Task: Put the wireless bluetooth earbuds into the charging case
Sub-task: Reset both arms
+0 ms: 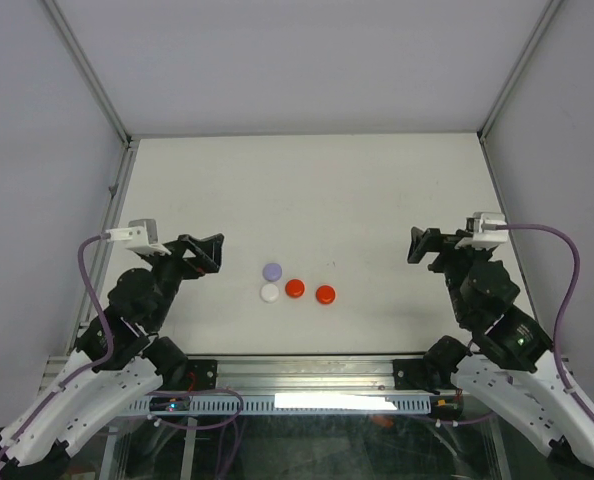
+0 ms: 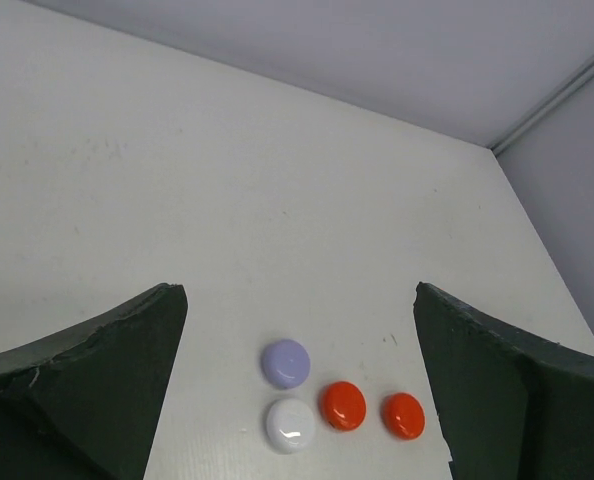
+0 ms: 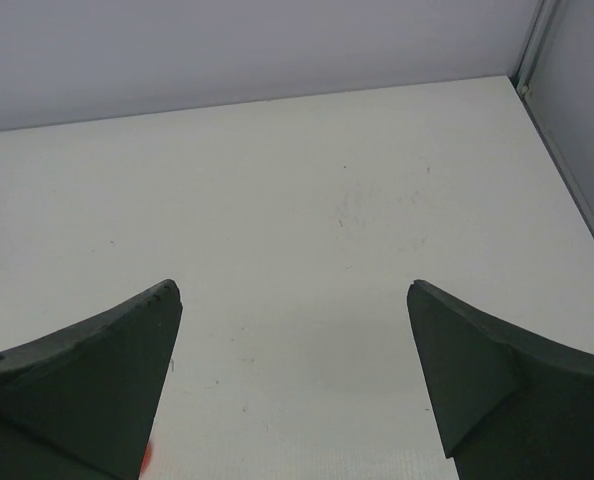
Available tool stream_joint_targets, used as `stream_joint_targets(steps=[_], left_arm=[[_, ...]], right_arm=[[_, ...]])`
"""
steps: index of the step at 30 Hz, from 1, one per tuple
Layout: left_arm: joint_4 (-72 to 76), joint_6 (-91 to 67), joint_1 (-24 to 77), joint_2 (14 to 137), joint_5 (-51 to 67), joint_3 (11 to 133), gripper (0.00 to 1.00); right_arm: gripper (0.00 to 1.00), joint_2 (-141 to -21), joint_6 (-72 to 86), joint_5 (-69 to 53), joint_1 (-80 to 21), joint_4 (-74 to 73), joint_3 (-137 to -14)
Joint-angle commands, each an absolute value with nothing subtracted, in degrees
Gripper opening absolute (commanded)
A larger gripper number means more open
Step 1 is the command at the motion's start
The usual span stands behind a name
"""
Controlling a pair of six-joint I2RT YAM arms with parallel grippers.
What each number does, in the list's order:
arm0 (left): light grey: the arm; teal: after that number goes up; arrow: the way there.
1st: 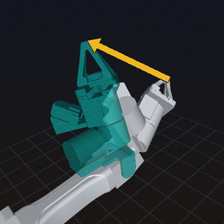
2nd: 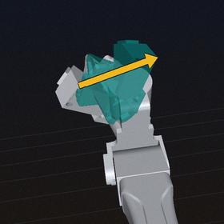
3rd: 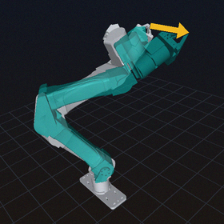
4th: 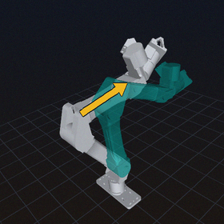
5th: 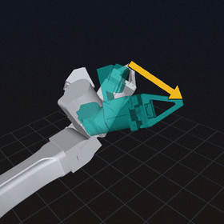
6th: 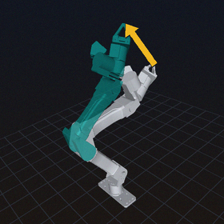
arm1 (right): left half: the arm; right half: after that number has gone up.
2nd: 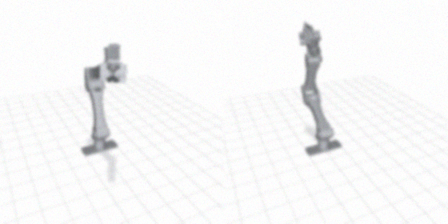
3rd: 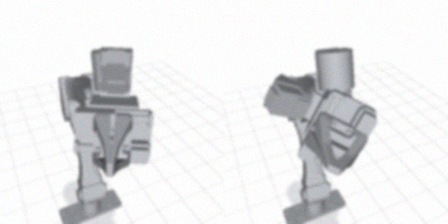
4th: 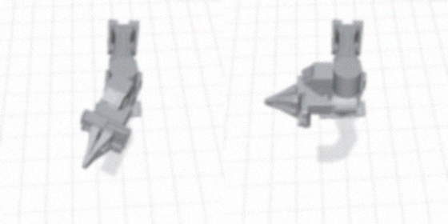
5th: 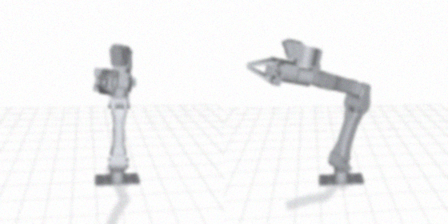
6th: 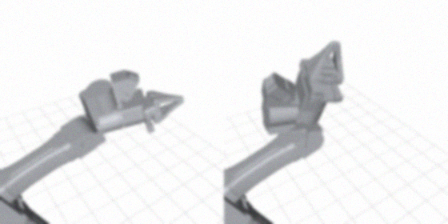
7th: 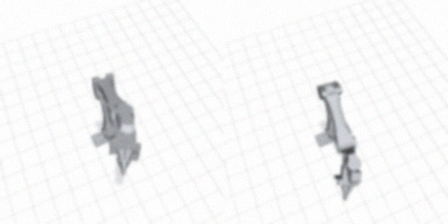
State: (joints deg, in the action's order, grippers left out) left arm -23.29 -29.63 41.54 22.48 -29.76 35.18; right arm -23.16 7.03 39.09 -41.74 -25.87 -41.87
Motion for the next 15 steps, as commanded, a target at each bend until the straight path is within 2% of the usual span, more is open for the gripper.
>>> stream_joint_targets(steps=[1,6,15], left_arm=[[-18.21,-16.85,41.07,18.81,-33.97,34.1,0.99],[-11.58,-12.92,41.05,17.95,-33.91,29.82,0.99],[-11.14,-12.34,41.12,21.73,-32.39,30.23,0.99]], right_arm=[[0.99,-20.02,7.27,42.35,-41.58,-22.98,-40.61],[0.99,-17.12,5.89,40.07,-41.57,-21.37,-39.91],[0.99,-16.47,4.52,38.46,-41.57,-21.28,-39.86]])
